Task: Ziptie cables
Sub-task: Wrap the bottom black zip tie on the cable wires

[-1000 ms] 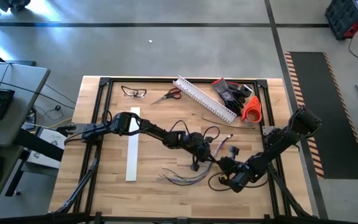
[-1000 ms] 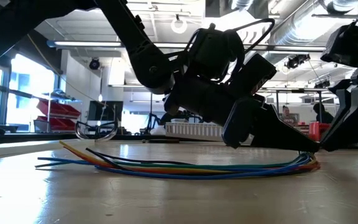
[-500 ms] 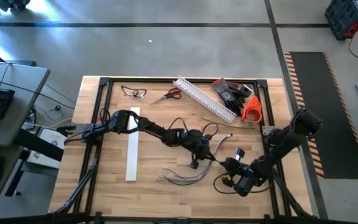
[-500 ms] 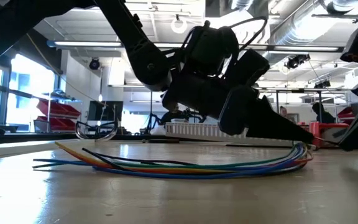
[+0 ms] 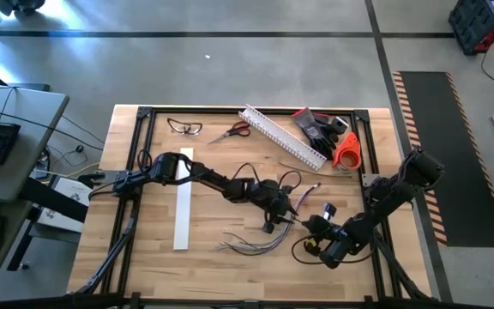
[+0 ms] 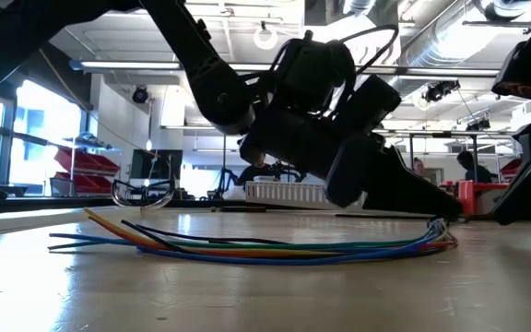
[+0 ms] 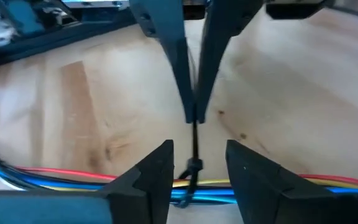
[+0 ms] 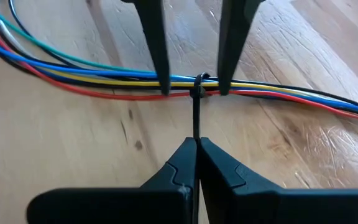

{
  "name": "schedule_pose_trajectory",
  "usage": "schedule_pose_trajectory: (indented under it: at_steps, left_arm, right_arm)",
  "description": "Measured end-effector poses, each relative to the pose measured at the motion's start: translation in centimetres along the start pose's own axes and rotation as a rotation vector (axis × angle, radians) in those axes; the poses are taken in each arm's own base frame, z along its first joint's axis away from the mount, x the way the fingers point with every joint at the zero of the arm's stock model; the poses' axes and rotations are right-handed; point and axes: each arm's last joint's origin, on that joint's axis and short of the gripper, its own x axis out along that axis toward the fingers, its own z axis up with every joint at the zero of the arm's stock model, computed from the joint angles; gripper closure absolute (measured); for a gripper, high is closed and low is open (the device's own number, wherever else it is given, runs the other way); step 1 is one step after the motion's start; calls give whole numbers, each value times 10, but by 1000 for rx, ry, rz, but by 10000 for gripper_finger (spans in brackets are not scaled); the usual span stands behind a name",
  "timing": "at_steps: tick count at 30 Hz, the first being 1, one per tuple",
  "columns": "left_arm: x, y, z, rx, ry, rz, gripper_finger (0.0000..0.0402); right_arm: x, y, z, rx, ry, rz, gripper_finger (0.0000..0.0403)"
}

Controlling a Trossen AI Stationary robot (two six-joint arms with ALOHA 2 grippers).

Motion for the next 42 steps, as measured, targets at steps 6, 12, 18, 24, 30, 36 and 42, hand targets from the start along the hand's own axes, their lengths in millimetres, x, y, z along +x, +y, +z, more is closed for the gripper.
schedule_pose_trajectory:
  at_steps: [6, 12, 18, 24, 30, 36, 42]
  left_arm:
    - [2, -2, -2, 35, 23, 38, 271]
    - [2, -1, -3, 35, 23, 41, 292]
    - [2, -1, -5, 32, 40, 39, 336]
    - [0, 3, -6, 28, 49, 45, 365]
    - [0, 3, -7, 62, 50, 45, 392]
    - [0, 2, -5, 49, 44, 39, 400]
    - [-8, 9, 9, -20, -3, 1, 401]
  right_arm:
    - [4, -2, 4, 84, 7, -7, 403]
    - [7, -4, 6, 186, 42, -10, 403]
    - [7, -4, 7, 237, 44, -15, 403]
    - [-1, -8, 13, 314, 23, -3, 403]
    - [-5, -9, 17, 311, -1, 9, 403]
    - [-5, -9, 18, 176, -31, -2, 402]
    - [-4, -7, 19, -182, 8, 38, 355]
